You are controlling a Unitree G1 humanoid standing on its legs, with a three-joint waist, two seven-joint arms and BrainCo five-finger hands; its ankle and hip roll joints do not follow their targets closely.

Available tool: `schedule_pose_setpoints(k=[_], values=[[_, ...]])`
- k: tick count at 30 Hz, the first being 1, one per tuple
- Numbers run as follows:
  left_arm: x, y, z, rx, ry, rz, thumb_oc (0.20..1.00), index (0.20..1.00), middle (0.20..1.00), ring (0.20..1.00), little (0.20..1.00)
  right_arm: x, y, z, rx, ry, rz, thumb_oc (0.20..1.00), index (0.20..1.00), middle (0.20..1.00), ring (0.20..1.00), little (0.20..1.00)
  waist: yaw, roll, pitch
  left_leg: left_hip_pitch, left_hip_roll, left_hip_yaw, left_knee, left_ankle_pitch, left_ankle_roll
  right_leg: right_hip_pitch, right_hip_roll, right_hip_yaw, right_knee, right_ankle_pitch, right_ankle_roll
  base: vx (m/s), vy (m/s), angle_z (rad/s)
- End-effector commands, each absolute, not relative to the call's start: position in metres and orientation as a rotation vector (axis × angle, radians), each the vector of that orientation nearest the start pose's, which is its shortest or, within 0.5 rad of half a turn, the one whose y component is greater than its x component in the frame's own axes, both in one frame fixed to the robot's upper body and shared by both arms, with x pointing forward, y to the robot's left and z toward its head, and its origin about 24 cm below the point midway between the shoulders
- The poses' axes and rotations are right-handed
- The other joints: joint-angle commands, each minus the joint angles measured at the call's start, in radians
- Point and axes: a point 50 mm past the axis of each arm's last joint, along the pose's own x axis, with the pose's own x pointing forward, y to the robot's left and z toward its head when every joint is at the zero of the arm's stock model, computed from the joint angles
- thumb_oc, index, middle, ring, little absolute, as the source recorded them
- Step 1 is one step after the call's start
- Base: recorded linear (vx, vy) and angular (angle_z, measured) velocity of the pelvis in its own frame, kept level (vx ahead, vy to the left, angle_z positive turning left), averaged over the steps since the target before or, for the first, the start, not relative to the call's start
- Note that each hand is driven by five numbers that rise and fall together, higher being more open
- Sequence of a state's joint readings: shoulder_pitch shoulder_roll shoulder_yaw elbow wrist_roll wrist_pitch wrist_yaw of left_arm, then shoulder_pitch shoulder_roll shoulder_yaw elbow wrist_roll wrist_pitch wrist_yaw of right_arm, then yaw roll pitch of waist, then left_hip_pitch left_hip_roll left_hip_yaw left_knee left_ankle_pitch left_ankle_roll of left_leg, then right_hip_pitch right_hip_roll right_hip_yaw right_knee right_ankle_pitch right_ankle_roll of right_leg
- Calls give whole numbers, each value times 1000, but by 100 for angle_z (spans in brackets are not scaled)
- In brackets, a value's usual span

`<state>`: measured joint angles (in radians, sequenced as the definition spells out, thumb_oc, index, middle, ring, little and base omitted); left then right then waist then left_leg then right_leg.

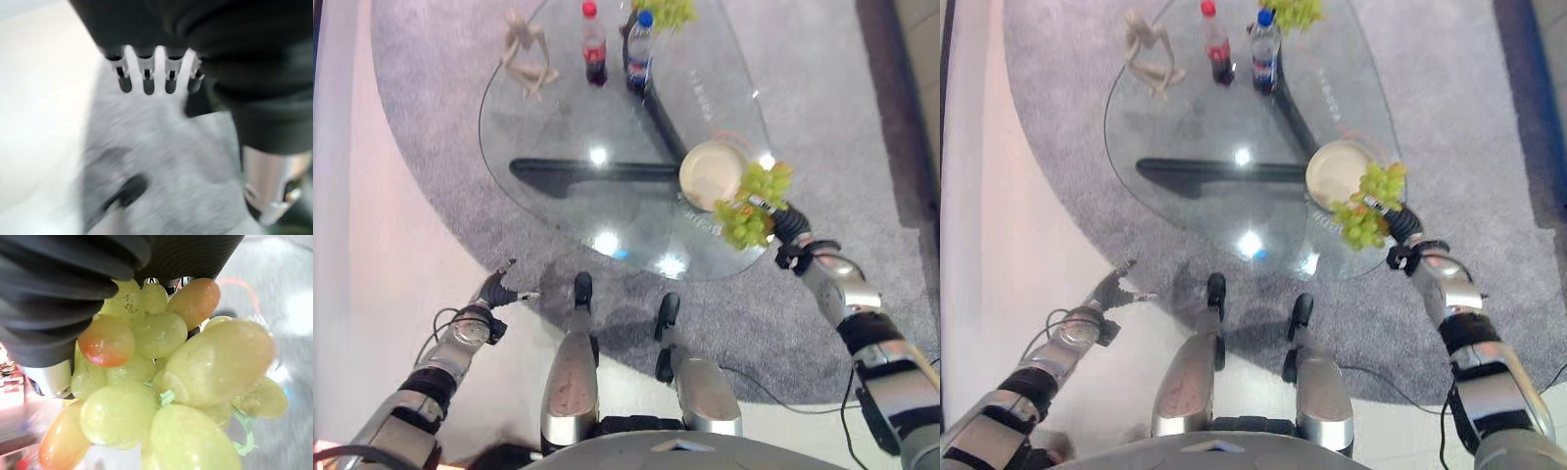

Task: Pick up fruits into the plate

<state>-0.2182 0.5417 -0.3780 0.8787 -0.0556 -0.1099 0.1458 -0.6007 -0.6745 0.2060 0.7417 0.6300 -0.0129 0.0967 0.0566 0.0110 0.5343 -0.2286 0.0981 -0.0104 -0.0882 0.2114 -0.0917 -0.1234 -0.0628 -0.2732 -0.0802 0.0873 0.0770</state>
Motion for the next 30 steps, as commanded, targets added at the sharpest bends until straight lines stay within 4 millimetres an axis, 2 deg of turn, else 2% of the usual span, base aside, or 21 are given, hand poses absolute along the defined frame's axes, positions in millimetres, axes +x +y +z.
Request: schedule_pose_setpoints(k=[1,5,14,21,27,30], values=[[230,269,-75,627,641,70,1000,1000,1000,1000,1000,362,-312,181,-234,-77,-206,200,200,200,200,200,19,31,-14,-22,-100,24,77,-157,61,-159,5,15,235,-97,-2,-40,76,1],[221,259,-88,570,684,68,1000,1000,1000,1000,1000,368,-317,203,-296,-73,-301,200,200,200,200,200,24,61,-14,-100,-114,13,104,-149,61,-240,-4,6,276,-109,-11,-25,63,1],[225,241,-86,528,626,39,1000,1000,1000,1000,1000,371,-334,227,-395,-27,-480,200,200,200,200,200,43,118,-14,-226,-135,13,128,-132,59,-380,-30,1,339,-127,-13,-18,35,3],[231,232,-81,480,586,28,1000,1000,1000,1000,1000,373,-337,230,-485,38,-528,200,200,200,200,200,50,148,-14,-281,-139,18,145,-124,59,-442,-35,7,359,-125,-16,3,40,-2],[237,224,-77,467,549,12,1000,1000,1000,1000,1000,371,-345,220,-532,138,-611,200,200,200,200,200,56,163,-14,-313,-141,23,153,-119,64,-479,-34,9,372,-122,-20,-5,6,0],[237,223,-76,460,543,7,1000,1000,1000,1000,1000,368,-352,218,-541,158,-656,1000,1000,1000,1000,1000,58,169,-14,-313,-141,24,152,-117,64,-479,-36,8,373,-122,-19,0,0,0]])
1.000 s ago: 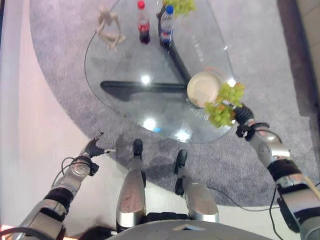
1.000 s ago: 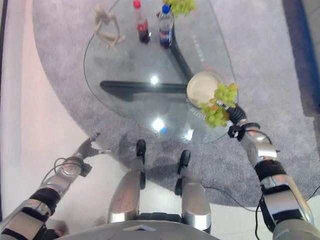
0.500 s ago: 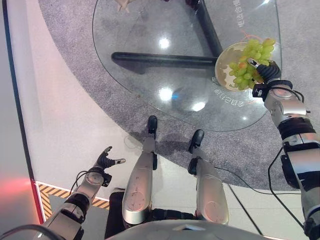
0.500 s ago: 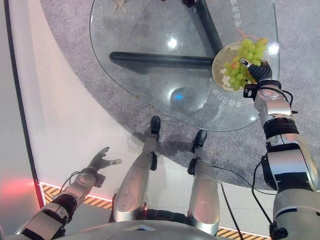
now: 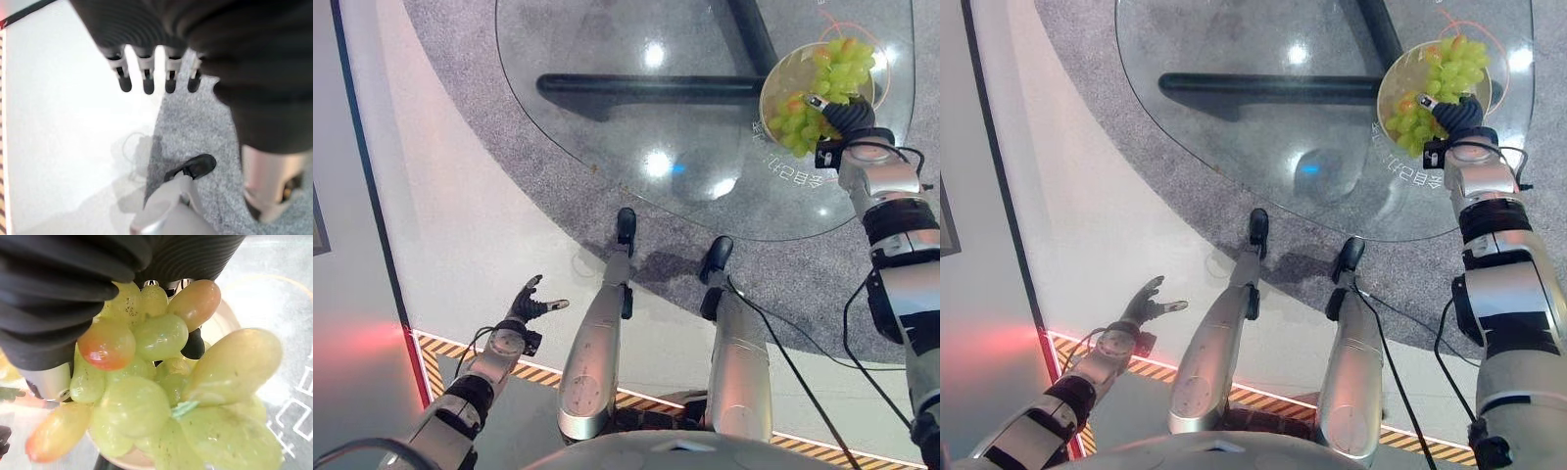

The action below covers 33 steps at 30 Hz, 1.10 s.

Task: Pick up fruits into the plate

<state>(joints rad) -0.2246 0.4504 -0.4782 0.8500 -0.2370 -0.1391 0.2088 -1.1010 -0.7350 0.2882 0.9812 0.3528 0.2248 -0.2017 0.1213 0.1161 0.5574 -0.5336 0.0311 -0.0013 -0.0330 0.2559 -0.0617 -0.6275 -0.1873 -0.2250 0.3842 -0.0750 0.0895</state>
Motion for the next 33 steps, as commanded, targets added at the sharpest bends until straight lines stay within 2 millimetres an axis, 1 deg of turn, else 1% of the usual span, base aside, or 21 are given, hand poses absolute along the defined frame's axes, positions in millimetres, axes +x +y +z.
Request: schedule_pose_setpoints(k=[1,9,15,19,24,28,29,33], values=[[237,222,-76,456,542,5,1000,1000,1000,1000,1000,367,-355,218,-542,161,-677,1000,1000,1000,1000,1000,-7,67,-37,-8,-74,16,95,-160,34,24,88,-40,-92,42,-31,0,0,0],[237,223,-75,452,549,-4,1000,1000,1000,1000,1000,361,-363,221,-528,177,-776,1000,1000,1000,1000,1000,-8,70,-37,0,-71,22,85,-156,35,28,91,-38,-101,49,-29,0,0,0],[237,224,-76,452,555,-4,1000,1000,1000,1000,1000,358,-368,218,-517,202,-811,1000,1000,1000,1000,1000,-14,60,-37,24,-66,27,78,-158,35,47,96,-35,-109,52,-29,0,0,0],[237,228,-75,459,557,-1,1000,1000,1000,1000,1000,354,-373,210,-498,222,-815,1000,1000,1000,1000,1000,-19,42,-37,66,-62,31,69,-164,37,89,100,-33,-125,55,-29,-16,-3,0],[238,234,-74,470,572,2,1000,1000,1000,1000,1000,354,-372,201,-453,208,-790,1000,1000,1000,1000,1000,-28,13,-37,129,-53,35,57,-173,37,150,105,-29,-143,57,-28,-2,0,-1],[240,240,-73,476,589,9,1000,1000,1000,1000,1000,353,-371,194,-436,184,-764,1000,1000,1000,1000,1000,-41,-13,-37,192,-42,46,55,-182,35,220,111,-20,-174,70,-25,-19,17,-9],[239,241,-74,477,596,8,1000,1000,1000,1000,1000,352,-371,190,-429,182,-759,1000,1000,1000,1000,1000,-44,-18,-37,212,-41,48,54,-190,35,239,110,-18,-177,65,-23,-5,20,-5],[238,245,-74,463,618,15,1000,1000,1000,1000,1000,348,-370,180,-367,147,-725,1000,1000,1000,1000,1000,-60,-45,-37,281,-28,65,46,-197,32,318,111,-15,-213,79,-18,-4,28,-5]])
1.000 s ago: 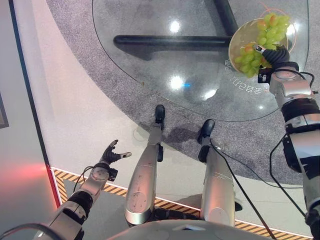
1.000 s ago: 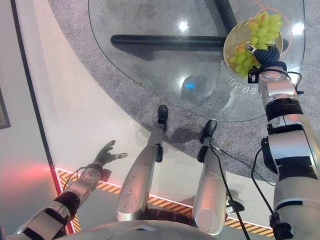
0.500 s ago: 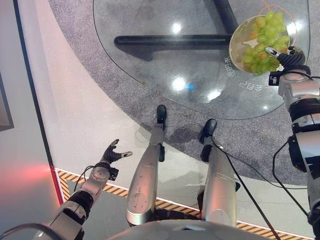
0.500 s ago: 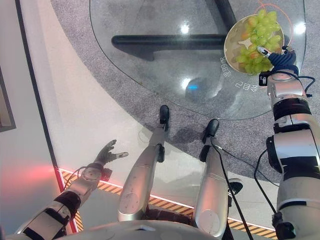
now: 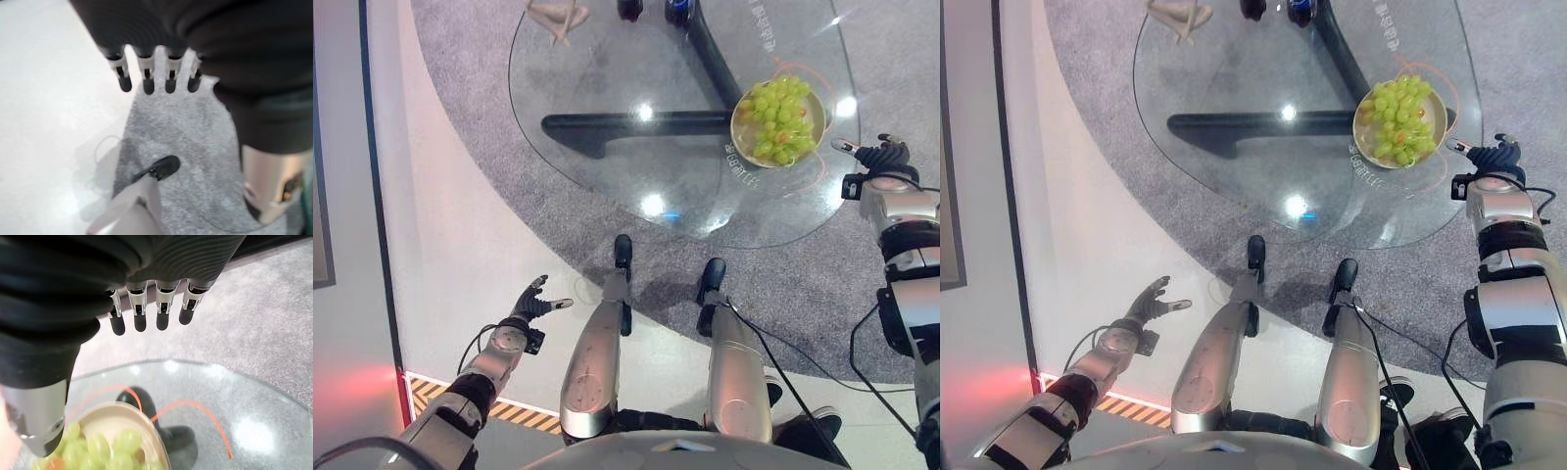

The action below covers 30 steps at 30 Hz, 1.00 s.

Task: Pick up fruits into the plate

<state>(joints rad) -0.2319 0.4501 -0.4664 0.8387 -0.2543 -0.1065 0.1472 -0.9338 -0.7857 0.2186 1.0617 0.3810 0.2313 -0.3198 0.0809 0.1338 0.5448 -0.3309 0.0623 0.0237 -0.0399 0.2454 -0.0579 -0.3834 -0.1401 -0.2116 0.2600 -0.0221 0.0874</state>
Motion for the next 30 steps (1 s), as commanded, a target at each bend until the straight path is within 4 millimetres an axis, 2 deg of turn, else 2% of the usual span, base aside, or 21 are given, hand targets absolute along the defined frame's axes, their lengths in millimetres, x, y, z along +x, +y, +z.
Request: schedule_pose_setpoints(k=[1,3,6,10,11,12,14,19,20,21,23,25,26,28,30], values=[[236,247,-76,458,630,18,1000,1000,1000,1000,1000,347,-369,172,-349,146,-708,1000,1000,1000,1000,1000,-24,-71,-25,106,-54,44,45,-189,25,103,63,-26,-100,28,-13,30,24,-5],[234,248,-77,442,644,18,1000,1000,1000,1000,1000,346,-366,164,-315,135,-687,1000,1000,1000,1000,1000,-27,-80,-25,135,-50,52,36,-190,23,134,60,-22,-114,33,-8,41,30,-3],[224,250,-86,372,699,26,1000,1000,1000,1000,1000,338,-350,128,-183,118,-567,1000,1000,1000,1000,1000,-42,-109,-69,202,-41,71,5,-198,18,204,53,-10,-154,41,2,97,42,1],[204,250,-101,274,770,35,1000,1000,1000,1000,1000,314,-316,62,31,163,-397,1000,1000,1000,1000,1000,-67,-140,-143,258,-30,95,-18,-211,15,261,47,3,-188,45,12,111,23,-11],[202,250,-102,269,777,36,1000,1000,1000,1000,1000,311,-313,57,41,171,-387,1000,1000,1000,1000,1000,-68,-142,-150,261,-30,96,-19,-212,16,264,47,5,-190,45,13,82,-1,-2],[196,250,-105,246,793,35,1000,1000,1000,1000,1000,303,-306,42,82,194,-356,1000,1000,1000,1000,1000,-73,-147,-166,271,-29,99,-22,-215,16,274,47,8,-194,46,14,96,9,0],[178,248,-118,190,857,35,1000,1000,1000,1000,1000,269,-288,-9,176,294,-270,1000,1000,1000,1000,1000,-85,-157,-223,306,-29,107,-24,-228,22,309,45,18,-208,44,19,174,18,-1],[138,244,-140,118,1003,49,1000,1000,1000,1000,1000,207,-249,-86,299,550,-192,1000,1000,1000,1000,1000,-99,-168,-322,370,-31,116,-26,-248,26,379,46,32,-233,39,20,174,18,-10],[136,244,-141,114,1012,47,1000,1000,1000,1000,1000,204,-247,-90,308,573,-187,1000,1000,1000,1000,1000,-99,-168,-327,374,-31,116,-26,-249,26,383,46,32,-234,39,20,145,26,-6],[126,240,-146,99,1050,40,1000,1000,1000,1000,1000,184,-240,-108,331,655,-180,1000,1000,1000,1000,1000,-101,-167,-348,390,-32,117,-28,-254,27,400,45,33,-242,37,20,122,33,-5],[112,234,-154,77,1112,33,1000,1000,1000,1000,1000,154,-227,-132,342,793,-143,1000,1000,1000,1000,1000,-104,-161,-370,414,-34,121,-34,-260,28,427,45,34,-254,35,19,123,44,-8],[103,230,-158,74,1158,31,1000,1000,1000,1000,1000,134,-219,-144,310,879,-126,1000,1000,1000,1000,1000,-108,-156,-382,430,-35,124,-35,-266,30,445,44,36,-260,32,18,58,37,-6],[101,229,-159,73,1168,30,1000,1000,1000,1000,1000,130,-218,-146,310,899,-127,1000,1000,1000,1000,1000,-108,-155,-384,432,-35,125,-36,-267,31,447,44,36,-261,31,17,37,39,-7],[92,225,-163,71,1223,29,1000,1000,1000,1000,1000,108,-215,-157,309,1024,-141,1000,1000,1000,1000,1000,-114,-144,-396,450,-38,126,-39,-274,35,467,46,38,-270,28,14,33,46,-10],[88,222,-165,58,1245,22,1000,1000,1000,1000,1000,93,-215,-163,254,1119,-136,1000,1000,1000,1000,1000,-119,-137,-399,460,-39,130,-40,-277,36,477,45,41,-274,27,13,14,39,-15]])
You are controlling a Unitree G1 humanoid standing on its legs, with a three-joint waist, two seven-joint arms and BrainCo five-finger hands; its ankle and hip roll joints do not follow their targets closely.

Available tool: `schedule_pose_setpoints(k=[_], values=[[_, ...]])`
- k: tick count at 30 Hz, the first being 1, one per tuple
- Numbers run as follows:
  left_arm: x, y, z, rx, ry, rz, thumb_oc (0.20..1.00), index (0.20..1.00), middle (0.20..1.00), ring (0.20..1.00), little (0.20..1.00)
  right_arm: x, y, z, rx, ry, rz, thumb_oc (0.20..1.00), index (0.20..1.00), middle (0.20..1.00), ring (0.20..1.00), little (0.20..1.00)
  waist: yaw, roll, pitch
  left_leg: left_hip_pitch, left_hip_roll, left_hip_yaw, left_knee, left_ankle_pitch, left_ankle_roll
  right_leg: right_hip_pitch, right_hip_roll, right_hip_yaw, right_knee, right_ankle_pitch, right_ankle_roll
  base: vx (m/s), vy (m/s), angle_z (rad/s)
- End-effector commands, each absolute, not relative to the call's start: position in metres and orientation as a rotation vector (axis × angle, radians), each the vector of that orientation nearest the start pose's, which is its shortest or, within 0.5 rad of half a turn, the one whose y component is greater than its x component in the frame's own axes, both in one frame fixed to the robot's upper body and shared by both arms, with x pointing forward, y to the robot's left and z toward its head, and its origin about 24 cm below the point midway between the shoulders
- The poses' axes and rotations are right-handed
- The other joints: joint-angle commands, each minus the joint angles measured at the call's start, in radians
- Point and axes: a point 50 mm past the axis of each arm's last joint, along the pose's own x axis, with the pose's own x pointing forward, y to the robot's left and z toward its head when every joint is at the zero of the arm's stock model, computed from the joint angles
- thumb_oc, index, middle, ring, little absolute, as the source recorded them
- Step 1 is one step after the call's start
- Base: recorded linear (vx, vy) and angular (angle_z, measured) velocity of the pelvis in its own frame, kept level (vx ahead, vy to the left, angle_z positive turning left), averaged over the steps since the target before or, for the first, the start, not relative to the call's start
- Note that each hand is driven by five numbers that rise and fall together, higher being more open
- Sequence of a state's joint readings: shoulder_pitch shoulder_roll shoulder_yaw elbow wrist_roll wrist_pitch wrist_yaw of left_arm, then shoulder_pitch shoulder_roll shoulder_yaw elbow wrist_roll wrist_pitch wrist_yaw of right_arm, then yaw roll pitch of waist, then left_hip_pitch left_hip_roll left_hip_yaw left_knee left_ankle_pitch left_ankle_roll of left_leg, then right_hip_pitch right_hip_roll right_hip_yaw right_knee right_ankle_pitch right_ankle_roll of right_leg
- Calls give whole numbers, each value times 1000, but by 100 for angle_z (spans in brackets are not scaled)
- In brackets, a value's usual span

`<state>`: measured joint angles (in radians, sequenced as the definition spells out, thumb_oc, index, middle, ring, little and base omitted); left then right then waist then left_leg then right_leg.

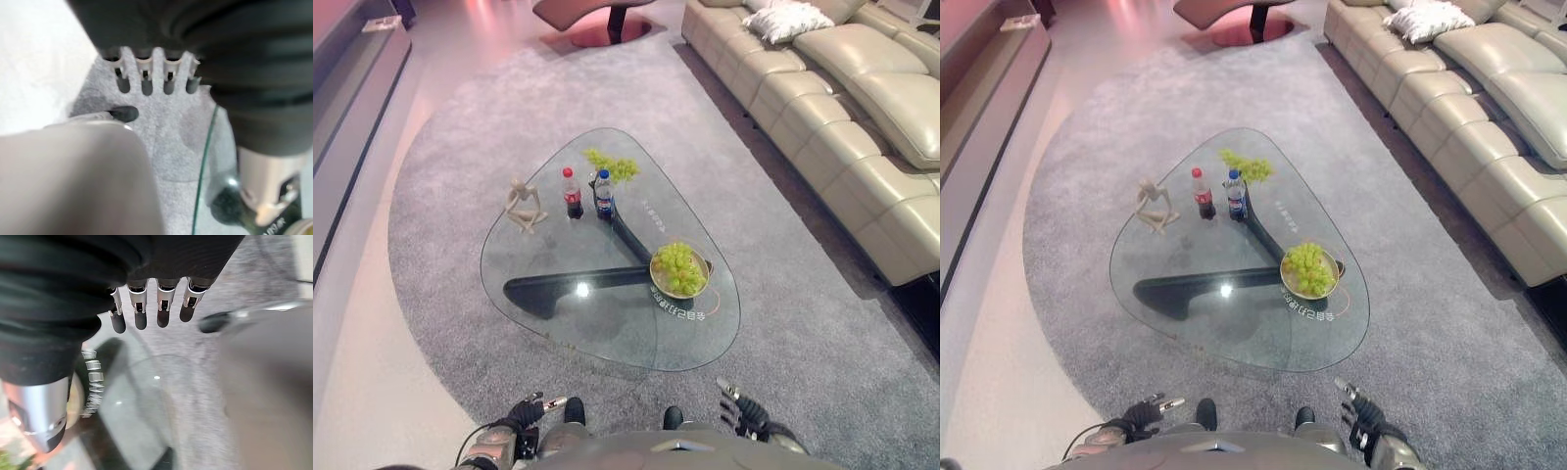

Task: Pick up fruits into the plate

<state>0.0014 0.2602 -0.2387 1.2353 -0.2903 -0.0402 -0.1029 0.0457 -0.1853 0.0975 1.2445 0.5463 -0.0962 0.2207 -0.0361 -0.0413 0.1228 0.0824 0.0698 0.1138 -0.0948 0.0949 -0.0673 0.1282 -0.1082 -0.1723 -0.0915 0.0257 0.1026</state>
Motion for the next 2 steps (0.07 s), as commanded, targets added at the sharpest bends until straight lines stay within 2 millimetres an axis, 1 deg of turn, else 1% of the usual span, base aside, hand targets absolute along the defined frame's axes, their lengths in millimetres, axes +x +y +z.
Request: schedule_pose_setpoints(k=[1,2], values=[[86,220,-166,42,1256,19,1000,1000,1000,1000,1000,85,-217,-165,220,1163,-136,1000,1000,1000,1000,1000,-4,43,20,54,-48,40,15,-130,46,-27,13,1,73,-21,-4,26,35,-15],[84,219,-167,54,1269,12,1000,1000,1000,1000,1000,79,-218,-166,212,1192,-134,1000,1000,1000,1000,1000,-5,47,15,62,-50,38,13,-134,48,-17,13,2,68,-23,-4,34,37,-14]])
